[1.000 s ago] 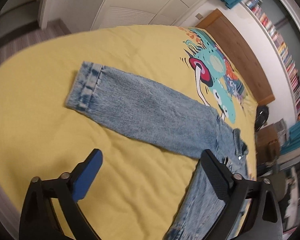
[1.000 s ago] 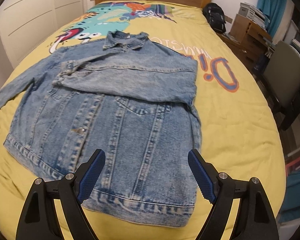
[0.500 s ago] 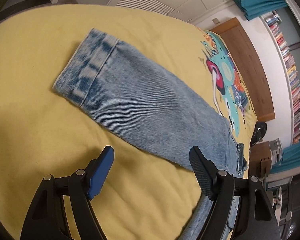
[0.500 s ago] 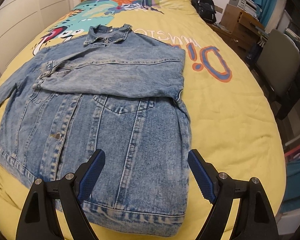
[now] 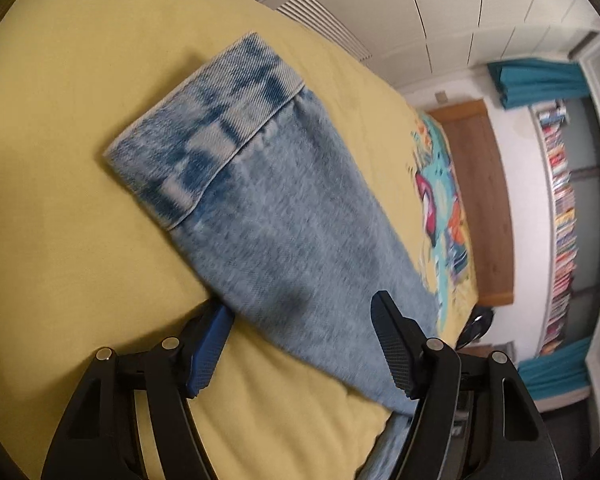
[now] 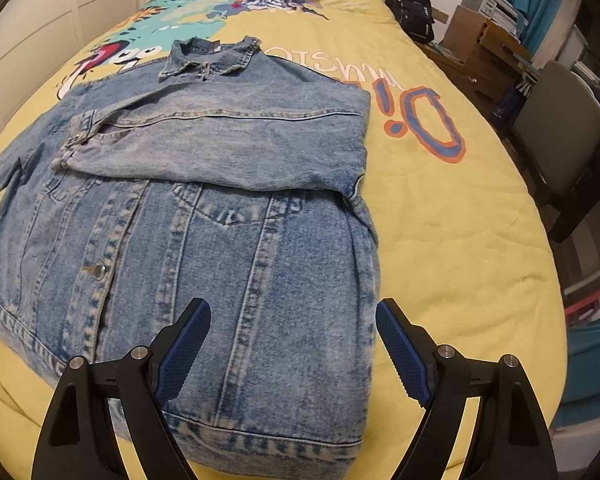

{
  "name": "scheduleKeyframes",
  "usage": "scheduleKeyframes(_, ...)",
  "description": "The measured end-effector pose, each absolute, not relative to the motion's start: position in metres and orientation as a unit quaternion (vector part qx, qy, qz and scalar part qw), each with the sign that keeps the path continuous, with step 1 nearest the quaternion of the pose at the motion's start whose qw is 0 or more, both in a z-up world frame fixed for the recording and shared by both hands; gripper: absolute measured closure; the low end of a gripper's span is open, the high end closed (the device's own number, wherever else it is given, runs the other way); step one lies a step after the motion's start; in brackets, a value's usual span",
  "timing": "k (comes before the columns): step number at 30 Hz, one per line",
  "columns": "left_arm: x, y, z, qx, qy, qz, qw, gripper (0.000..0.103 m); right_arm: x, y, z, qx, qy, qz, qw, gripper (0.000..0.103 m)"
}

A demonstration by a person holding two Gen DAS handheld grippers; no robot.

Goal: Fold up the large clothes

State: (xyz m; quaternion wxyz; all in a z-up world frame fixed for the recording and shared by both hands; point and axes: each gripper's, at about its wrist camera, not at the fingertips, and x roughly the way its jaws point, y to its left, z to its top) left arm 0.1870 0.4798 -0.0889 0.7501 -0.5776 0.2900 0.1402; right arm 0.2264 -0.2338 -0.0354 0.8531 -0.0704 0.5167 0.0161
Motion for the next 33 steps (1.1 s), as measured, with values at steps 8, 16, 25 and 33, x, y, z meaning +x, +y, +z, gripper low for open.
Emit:
scheduleKeyframes(8, 0.199, 0.500, -0.085, -0.593, 0.266, 0.147, 0.745, 0.039, 0.232, -0.239, -0.037, -0.079, 0.517, 0.012, 0.852, 0.017)
scheduleKeyframes(16, 0.203, 0.500, -0.087, -0.595, 0.269, 0.145, 0.743, 0.052, 0.233, -0.248, -0.047, -0.071, 0.525, 0.008, 0.848, 0.017)
scheduleKeyframes(25, 0.216, 0.495, -0.088, -0.597, 0.287, 0.152, 0.734, 0.086, 0.235, -0.252, -0.051, -0.067, 0.526, 0.010, 0.848, 0.017)
scheduleKeyframes(33, 0.230, 0.486, -0.068, -0.585, 0.291, 0.127, 0.746, 0.097, 0.233, -0.258, -0.051, -0.056, 0.522, 0.011, 0.851, 0.017)
